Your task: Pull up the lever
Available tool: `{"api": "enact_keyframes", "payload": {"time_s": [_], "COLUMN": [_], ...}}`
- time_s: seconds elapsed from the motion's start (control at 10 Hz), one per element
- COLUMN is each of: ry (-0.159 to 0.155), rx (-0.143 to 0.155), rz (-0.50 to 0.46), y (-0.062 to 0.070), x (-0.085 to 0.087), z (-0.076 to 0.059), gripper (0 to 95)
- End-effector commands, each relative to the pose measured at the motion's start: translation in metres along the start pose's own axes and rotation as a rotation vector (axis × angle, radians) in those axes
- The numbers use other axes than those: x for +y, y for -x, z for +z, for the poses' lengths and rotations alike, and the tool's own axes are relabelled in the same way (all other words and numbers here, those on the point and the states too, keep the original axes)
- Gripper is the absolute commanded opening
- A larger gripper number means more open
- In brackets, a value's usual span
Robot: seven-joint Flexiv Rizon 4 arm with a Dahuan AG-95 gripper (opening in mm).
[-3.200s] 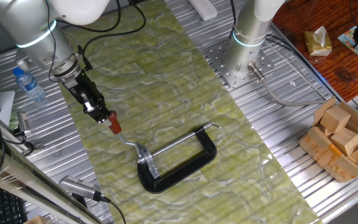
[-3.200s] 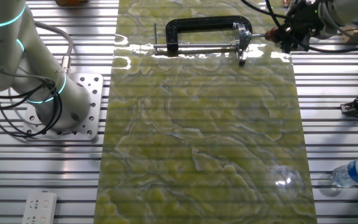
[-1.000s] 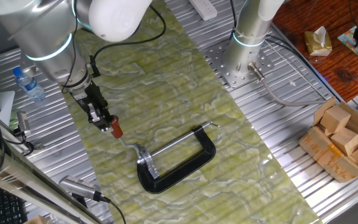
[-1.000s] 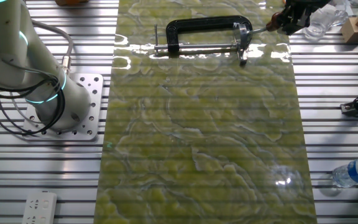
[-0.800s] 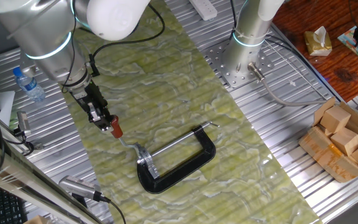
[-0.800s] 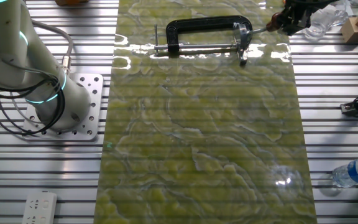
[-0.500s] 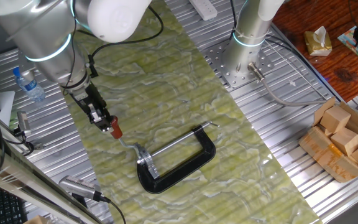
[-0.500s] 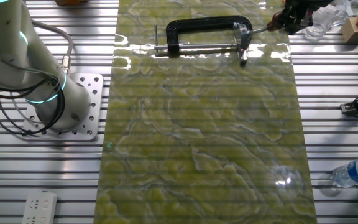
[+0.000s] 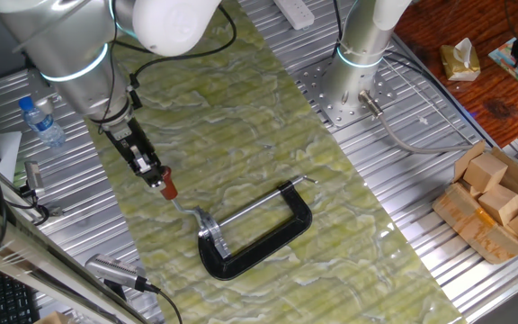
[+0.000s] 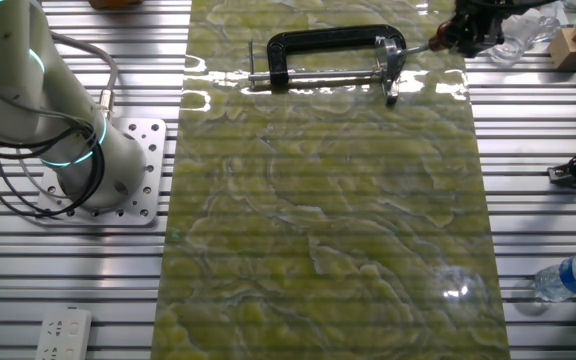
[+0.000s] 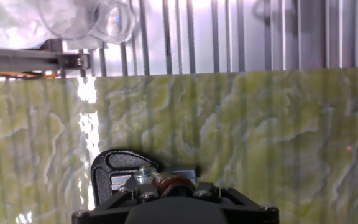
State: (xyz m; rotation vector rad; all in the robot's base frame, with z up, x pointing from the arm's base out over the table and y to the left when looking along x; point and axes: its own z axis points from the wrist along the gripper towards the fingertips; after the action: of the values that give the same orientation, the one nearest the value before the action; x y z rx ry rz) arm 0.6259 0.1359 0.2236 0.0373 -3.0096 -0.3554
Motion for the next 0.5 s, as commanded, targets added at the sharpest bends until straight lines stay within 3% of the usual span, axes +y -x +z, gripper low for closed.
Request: {"api": "enact_keyframes", "payload": {"time_s": [0.1, 0.5], "ry": [-0.023, -0.020], "rx": [-0.003, -0.003], "rz": [-0.055, -0.083], "y": [-0.0002, -0.0002], "x": [-0.0002, -0.0002], "z": [-0.0004, -0.0004], "gripper": [19.0, 19.0]}}
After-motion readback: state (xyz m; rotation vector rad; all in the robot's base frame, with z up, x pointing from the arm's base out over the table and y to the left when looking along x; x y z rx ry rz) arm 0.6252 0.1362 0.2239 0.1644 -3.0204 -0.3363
